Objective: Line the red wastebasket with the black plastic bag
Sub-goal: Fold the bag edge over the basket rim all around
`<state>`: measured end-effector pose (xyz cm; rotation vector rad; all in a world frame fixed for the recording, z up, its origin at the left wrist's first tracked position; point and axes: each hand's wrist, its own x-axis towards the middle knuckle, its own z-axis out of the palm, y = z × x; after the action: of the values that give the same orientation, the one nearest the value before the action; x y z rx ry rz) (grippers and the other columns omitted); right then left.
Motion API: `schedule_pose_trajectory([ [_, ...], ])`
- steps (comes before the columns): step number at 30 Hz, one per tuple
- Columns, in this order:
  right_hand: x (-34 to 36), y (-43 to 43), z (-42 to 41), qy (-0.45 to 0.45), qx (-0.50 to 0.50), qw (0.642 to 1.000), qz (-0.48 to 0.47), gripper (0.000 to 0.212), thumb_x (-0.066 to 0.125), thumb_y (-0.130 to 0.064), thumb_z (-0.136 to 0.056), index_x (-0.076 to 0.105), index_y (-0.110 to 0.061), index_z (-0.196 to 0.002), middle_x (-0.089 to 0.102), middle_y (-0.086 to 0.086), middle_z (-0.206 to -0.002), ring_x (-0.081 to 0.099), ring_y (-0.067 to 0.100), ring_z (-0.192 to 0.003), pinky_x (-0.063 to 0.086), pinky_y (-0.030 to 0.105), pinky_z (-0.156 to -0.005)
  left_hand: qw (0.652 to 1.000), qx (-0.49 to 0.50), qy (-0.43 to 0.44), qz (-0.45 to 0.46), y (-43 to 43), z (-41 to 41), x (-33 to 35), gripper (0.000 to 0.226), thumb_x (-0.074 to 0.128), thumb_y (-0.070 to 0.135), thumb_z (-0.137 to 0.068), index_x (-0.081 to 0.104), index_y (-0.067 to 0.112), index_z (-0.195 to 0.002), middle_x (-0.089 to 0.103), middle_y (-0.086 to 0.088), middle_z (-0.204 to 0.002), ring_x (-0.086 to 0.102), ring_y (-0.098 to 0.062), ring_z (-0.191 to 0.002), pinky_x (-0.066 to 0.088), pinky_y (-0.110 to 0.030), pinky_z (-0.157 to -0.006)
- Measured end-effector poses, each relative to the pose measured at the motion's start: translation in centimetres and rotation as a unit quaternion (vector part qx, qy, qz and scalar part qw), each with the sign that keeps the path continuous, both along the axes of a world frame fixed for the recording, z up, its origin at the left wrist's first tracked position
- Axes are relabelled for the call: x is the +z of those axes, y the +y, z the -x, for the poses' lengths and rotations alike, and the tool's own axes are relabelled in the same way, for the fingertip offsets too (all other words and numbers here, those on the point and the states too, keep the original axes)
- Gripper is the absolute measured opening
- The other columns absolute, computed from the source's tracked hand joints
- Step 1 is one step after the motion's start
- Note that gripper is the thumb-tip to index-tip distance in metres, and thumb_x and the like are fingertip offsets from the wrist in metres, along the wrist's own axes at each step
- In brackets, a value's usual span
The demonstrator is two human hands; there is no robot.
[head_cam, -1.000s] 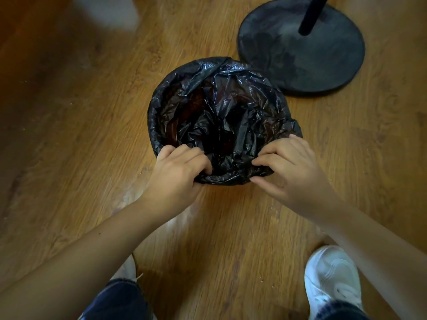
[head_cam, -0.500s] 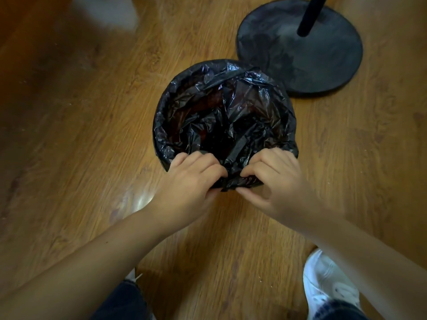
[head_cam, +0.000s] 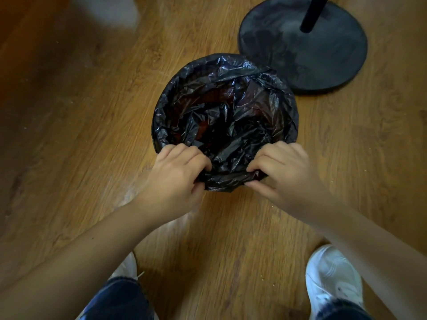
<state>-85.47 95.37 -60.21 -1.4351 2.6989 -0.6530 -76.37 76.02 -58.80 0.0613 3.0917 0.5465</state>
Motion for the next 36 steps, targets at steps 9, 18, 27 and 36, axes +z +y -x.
schedule_pose_trajectory([
  [9, -0.1, -1.3, -1.0, -0.036, -0.029, 0.999, 0.02, 0.01, 0.069, -0.019, -0.076, 0.061, -0.014, -0.077, 0.056, -0.001, -0.075, 0.05, 0.017, -0.074, 0.028, 0.024, -0.071, 0.999, -0.038, 0.026, 0.018, 2.4, 0.4, 0.2, 0.026, 0.049, 0.026, -0.078, 0.062, 0.008, -0.09, 0.065, -0.009, -0.089, 0.059, -0.029, -0.085, 0.033, -0.032, -0.074],
  [18, 1.3, 0.1, 0.4, -0.135, -0.023, 0.99, 0.035, 0.029, 0.064, -0.037, -0.077, 0.067, -0.02, -0.1, 0.061, -0.005, -0.091, 0.05, 0.01, -0.091, 0.026, 0.024, -0.086, 0.999, -0.002, 0.034, 0.036, 1.2, 0.6, -1.2, 0.019, 0.064, -0.008, -0.066, 0.061, 0.008, -0.076, 0.063, -0.008, -0.076, 0.058, -0.029, -0.072, 0.031, -0.031, -0.07],
  [27, 0.4, 0.5, 0.3, -0.088, 0.025, 0.995, -0.026, 0.024, 0.072, -0.032, -0.071, 0.068, -0.017, -0.089, 0.06, -0.002, -0.081, 0.055, 0.018, -0.078, 0.027, 0.024, -0.078, 0.999, -0.014, 0.036, 0.016, 0.3, 0.3, -0.8, 0.009, 0.063, 0.006, -0.071, 0.063, 0.008, -0.08, 0.064, -0.008, -0.08, 0.058, -0.03, -0.08, 0.032, -0.032, -0.081],
  [36, 0.3, -1.3, -1.7, -0.072, -0.031, 0.997, 0.027, 0.026, 0.061, -0.038, -0.077, 0.064, -0.015, -0.089, 0.058, -0.001, -0.082, 0.05, 0.015, -0.08, 0.025, 0.023, -0.074, 0.998, -0.05, 0.039, -0.018, 1.6, 0.4, -0.7, 0.023, 0.053, 0.024, -0.081, 0.067, 0.007, -0.087, 0.067, -0.008, -0.082, 0.06, -0.028, -0.081, 0.034, -0.031, -0.076],
])
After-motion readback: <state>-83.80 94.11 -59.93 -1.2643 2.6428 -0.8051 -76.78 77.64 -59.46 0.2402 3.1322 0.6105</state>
